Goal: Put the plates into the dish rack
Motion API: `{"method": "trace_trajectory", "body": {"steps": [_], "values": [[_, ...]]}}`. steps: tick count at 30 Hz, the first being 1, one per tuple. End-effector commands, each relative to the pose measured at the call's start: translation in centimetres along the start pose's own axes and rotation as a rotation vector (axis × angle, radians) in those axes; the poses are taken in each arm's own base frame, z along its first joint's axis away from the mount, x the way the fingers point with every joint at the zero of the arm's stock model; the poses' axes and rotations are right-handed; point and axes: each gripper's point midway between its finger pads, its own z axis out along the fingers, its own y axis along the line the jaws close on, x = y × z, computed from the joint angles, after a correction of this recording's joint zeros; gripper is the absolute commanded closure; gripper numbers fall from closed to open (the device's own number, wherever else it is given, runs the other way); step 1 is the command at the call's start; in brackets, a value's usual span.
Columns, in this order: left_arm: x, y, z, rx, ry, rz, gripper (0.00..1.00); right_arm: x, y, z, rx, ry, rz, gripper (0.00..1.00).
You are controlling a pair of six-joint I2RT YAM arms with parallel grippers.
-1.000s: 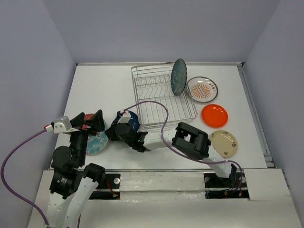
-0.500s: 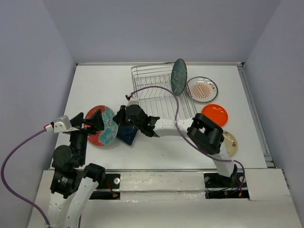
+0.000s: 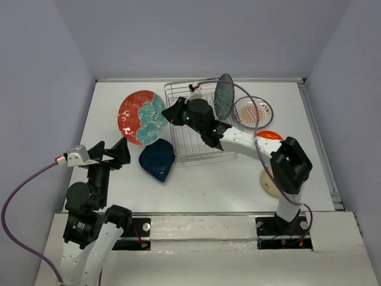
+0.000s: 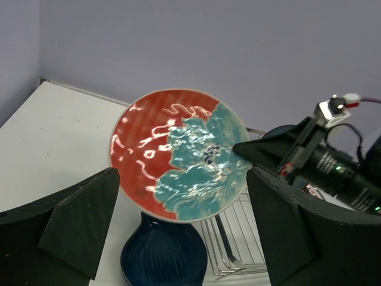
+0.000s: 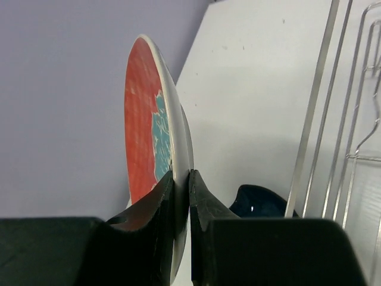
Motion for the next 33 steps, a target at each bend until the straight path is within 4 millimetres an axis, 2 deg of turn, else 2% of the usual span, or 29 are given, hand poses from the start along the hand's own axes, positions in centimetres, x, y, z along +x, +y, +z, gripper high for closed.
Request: {"method": "trace_trajectory", "body": {"steps": [1,2,3,5,6,8,9,12,13,14,17,20,23,24,27,33], "values": [[-1.2,-0.7,0.3,0.026,-0.044,-0.003,0.01,-16.3,7.4,-6.8,-0.161,-0.386,-0.049,0.93],[-1.2,-0.7,0.3,0.026,-0.044,-0.004,0.01,-18.2,7.0,-7.9,-0.120,-0.429,-0.082,0.93],[-1.3,-0.8,0.2,0.034,-0.046,-0.006,0.01,-18.9,5.4,-8.3,-0.022,-0.448,-0.167,0.93],[-1.1,-0.9,0.1,0.043,-0.041,-0.005,0.01,-21.9,3.2,-10.0,0.121,-0.514,-0.278,0.93],[-1.1,-0.9,0.1,0.043,-0.039,-0.005,0.01,-22.4,2.9,-10.4,0.149,-0.529,-0.273,0.93],[-1.0,-1.0,0.0,0.049,-0.035,-0.006,0.01,-24.2,1.8,-11.5,0.245,-0.563,-0.394,0.93],[-0.9,-1.0,0.0,0.051,-0.030,-0.006,0.01,-26.0,1.3,-12.6,0.315,-0.610,-0.425,0.93],[-0.8,-1.1,0.0,0.058,-0.026,-0.011,0.01,-28.3,0.0,-13.8,0.439,-0.641,-0.559,0.93],[-0.8,-1.2,0.0,0.059,-0.027,-0.009,0.01,-29.1,0.5,-14.2,0.452,-0.657,-0.579,0.93],[-0.8,-1.2,0.0,0.061,-0.027,-0.010,0.01,-30.2,-0.8,-14.4,0.513,-0.654,-0.645,0.93],[-0.8,-1.3,-0.1,0.067,-0.025,-0.011,0.01,-32.5,-2.0,-15.1,0.584,-0.663,-0.706,0.93],[-0.7,-1.4,-0.1,0.071,-0.023,-0.013,0.01,-34.1,-3.4,-15.3,0.641,-0.659,-0.751,0.93],[-0.6,-1.4,-0.1,0.072,-0.018,-0.013,0.01,-34.8,-3.8,-15.2,0.672,-0.642,-0.808,0.93],[-0.6,-1.4,-0.1,0.073,-0.016,-0.012,0.01,-35.0,-4.7,-14.8,0.698,-0.630,-0.826,0.93],[-0.5,-1.4,-0.1,0.074,-0.014,-0.014,0.01,-35.2,-5.6,-14.5,0.735,-0.607,-0.877,0.93],[-0.5,-1.4,-0.1,0.074,-0.014,-0.014,0.01,-34.0,-8.4,-11.9,0.782,-0.525,-0.934,0.93]]}}
